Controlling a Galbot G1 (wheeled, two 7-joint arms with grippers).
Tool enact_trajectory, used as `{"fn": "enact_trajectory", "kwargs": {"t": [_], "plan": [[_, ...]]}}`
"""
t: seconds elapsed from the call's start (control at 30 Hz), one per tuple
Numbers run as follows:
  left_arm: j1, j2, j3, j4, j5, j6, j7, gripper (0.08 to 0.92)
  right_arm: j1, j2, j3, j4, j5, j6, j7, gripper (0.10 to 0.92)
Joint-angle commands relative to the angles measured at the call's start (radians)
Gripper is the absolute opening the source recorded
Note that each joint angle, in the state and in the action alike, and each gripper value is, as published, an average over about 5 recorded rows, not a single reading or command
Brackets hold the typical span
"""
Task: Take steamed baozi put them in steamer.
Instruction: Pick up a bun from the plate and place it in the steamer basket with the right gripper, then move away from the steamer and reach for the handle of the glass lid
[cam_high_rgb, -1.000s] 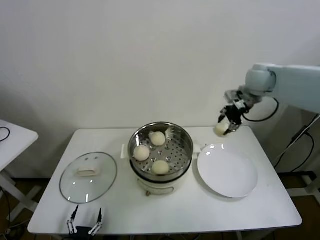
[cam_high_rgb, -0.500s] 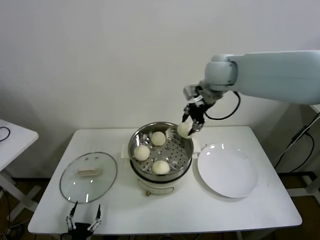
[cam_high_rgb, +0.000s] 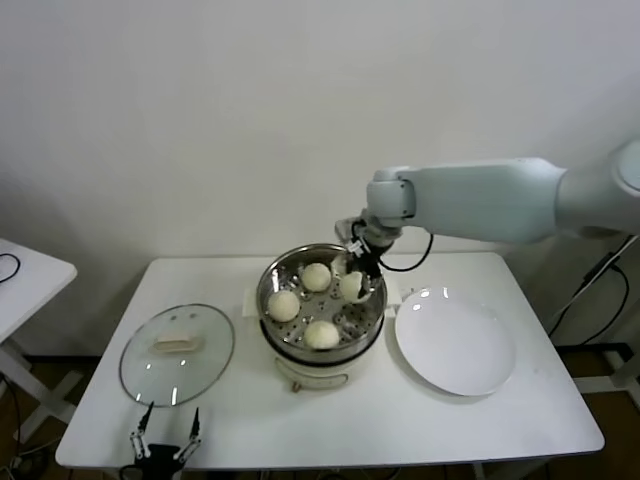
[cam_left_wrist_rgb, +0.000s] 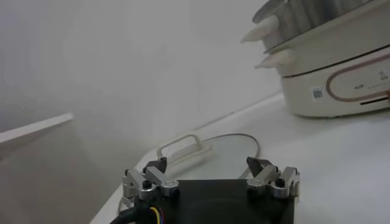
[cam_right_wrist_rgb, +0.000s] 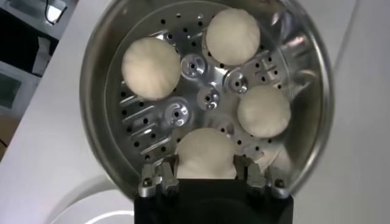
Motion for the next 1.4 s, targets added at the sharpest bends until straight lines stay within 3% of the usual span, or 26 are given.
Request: {"fn": "enact_trajectory", "kwargs": {"t": [0.03, 0.23, 0.5, 0.63, 0.73, 0.83, 1.0, 1.13, 1.3, 1.4], "plan": [[-0.004, 0.0, 0.0, 0.01, 0.0, 0.0, 0.001, 0.823, -0.102, 0.036, 0.015, -0.068, -0.052, -0.009, 0.015, 0.627], [-0.004, 0.0, -0.001, 0.007, -0.002, 0.0, 0.001, 0.823, -0.107, 0.034, 0.018, -0.082, -0.055, 0.005, 0.014, 0.637], [0.002, 0.0, -0.009, -0.015, -0.009, 0.007, 0.004, 0.823, -0.006, -0.047, 0.038, -0.026, 0.055, 0.024, 0.002, 0.806], [0.005, 0.006, -0.011, -0.029, -0.017, 0.015, 0.004, 0.823, 0.106, -0.166, 0.051, 0.041, 0.146, 0.02, 0.012, 0.821], [0.009, 0.009, -0.012, -0.047, -0.022, 0.023, 0.003, 0.823, 0.15, -0.289, 0.083, 0.121, 0.223, 0.015, 0.147, 0.822], [0.012, 0.014, -0.012, -0.067, -0.028, 0.035, 0.002, 0.823, 0.084, -0.445, 0.198, 0.222, 0.247, 0.025, 0.399, 0.823], [0.01, 0.027, -0.012, -0.093, -0.033, 0.052, 0.0, 0.823, -0.302, -0.702, 0.592, 0.352, 0.127, 0.028, 0.706, 0.823], [0.001, 0.034, -0.02, -0.114, -0.034, 0.067, -0.002, 0.823, -0.891, -0.798, 1.152, 0.443, 0.036, 0.024, 0.881, 0.823], [-0.014, 0.036, -0.036, -0.135, -0.036, 0.081, -0.009, 0.823, -1.715, -0.718, 1.91, 0.534, -0.096, 0.149, 0.893, 0.823], [-0.022, 0.036, -0.039, -0.142, -0.037, 0.089, -0.019, 0.823, -2.034, -0.612, 2.204, 0.558, -0.124, 0.272, 0.825, 0.823]]}}
